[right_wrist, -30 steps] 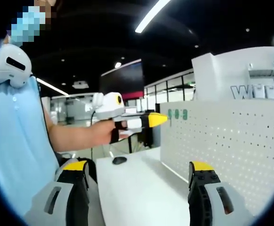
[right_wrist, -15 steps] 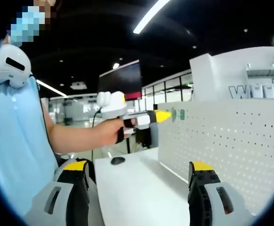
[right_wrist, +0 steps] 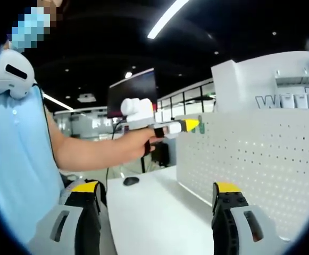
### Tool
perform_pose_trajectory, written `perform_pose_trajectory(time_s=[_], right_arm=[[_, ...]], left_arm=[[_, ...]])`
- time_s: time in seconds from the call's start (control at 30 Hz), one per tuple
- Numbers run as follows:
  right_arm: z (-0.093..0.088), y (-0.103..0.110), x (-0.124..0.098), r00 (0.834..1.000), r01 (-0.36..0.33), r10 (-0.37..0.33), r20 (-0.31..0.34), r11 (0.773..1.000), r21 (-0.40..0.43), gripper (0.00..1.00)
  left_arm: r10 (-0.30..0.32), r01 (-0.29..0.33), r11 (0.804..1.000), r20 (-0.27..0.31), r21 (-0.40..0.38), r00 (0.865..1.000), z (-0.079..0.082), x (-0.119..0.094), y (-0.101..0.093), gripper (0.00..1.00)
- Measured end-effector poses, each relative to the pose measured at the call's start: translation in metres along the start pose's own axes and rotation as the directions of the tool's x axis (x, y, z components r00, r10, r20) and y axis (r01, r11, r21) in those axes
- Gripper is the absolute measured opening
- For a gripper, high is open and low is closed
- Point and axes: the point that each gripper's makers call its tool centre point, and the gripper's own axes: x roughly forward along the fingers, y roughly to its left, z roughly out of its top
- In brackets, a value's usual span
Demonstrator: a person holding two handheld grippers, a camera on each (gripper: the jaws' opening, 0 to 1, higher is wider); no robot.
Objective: Insert the hook assembly into the mounting plate slot until the hook locks in place.
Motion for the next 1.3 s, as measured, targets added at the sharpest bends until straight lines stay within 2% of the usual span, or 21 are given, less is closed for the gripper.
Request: perform_pose_trajectory(time_s=[0.43,0.73,0.97,1.3], right_arm=[[-0.006,-0.008,-0.003,1.0,0.013,-0.013,0.0,1.0,0.02,0.87],[-0.007,-0.013,-0.006,1.0,0.023,-0.023,-0.004,0.999,0.024,0.87],[-0.008,-0.015,-0.007,1.0,0.023,-0.023,-0.003,0.999,0.028,0.87],[-0.01,-0.02,-0.01,1.0,0.03,-0.03,-0.003,0.999,0.039,0.86]], left_arm=[[0.052,-0.052,0.998,-0.024,0.022,0.998,-0.012,0.027,0.01,0.03],[0.085,-0.084,0.996,-0.028,0.027,0.996,-0.013,0.037,0.02,0.03],[0.093,-0.091,0.995,-0.034,0.037,0.995,-0.014,0.044,0.018,0.03],[0.106,-0.104,0.994,-0.052,0.04,0.993,-0.023,0.049,0.025,0.03]])
